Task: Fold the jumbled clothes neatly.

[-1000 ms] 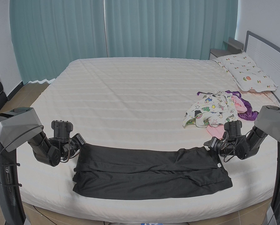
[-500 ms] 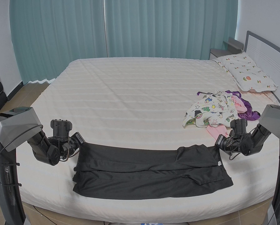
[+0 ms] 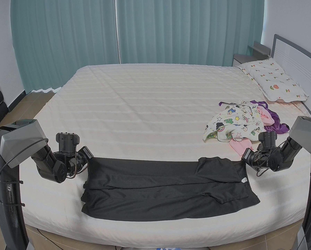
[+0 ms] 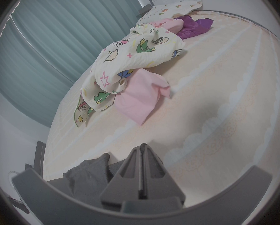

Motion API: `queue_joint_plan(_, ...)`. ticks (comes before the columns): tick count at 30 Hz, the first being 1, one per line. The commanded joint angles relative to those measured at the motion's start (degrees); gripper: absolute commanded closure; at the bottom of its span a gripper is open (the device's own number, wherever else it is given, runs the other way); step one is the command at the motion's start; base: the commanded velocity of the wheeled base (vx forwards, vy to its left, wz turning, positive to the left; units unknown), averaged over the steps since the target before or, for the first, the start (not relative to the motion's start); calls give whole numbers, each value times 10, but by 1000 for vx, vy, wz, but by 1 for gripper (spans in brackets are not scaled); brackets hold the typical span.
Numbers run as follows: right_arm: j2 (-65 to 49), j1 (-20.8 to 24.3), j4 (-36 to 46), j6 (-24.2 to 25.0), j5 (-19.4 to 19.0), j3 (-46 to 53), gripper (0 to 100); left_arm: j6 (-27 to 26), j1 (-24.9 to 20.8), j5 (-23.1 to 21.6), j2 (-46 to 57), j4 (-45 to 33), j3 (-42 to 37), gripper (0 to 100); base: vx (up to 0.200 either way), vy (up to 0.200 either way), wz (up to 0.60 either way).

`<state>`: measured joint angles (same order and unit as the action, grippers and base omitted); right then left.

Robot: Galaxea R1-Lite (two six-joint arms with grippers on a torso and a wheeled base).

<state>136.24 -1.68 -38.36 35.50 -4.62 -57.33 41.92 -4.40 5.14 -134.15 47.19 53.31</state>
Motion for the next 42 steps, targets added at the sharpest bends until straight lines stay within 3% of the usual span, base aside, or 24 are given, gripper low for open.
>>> queue_joint_plan(1, 3, 0, 0, 3, 0, 0, 100, 0, -1, 0, -10, 0, 5, 100, 0, 0, 0)
queue_joint_plan(2, 2, 0, 1, 4, 0, 0, 100, 0, -1, 0, -11, 0, 6, 100, 0, 0, 0)
queue_joint_plan(3, 3, 1, 1, 5, 0, 1, 0, 0, -1, 0, -13, 0, 7, 0, 0, 0, 0)
queue_joint_plan(10, -19, -2, -2, 8, -1, 8, 0, 0, -1, 0, -9, 0, 8, 0, 0, 0, 0)
queue_joint_plan(15, -81, -4, 6, 60, -1, 29, 0, 1, 2, -5, 30, -1, -23, 0, 0, 0, 0)
queue_joint_plan(19, -110, 2, 5, 64, -2, 69, 0, 1, -8, -18, 77, -10, -67, 0, 0, 0, 0)
queue_joint_plan(26, -137, 6, -2, 74, 0, 137, 0, 1, -53, -20, 151, -142, -105, 0, 0, 0, 0)
queue_joint_plan(42, -142, 25, -4, 75, 0, 166, 0, -4, -73, -14, 117, -155, -115, 0, 0, 0, 0)
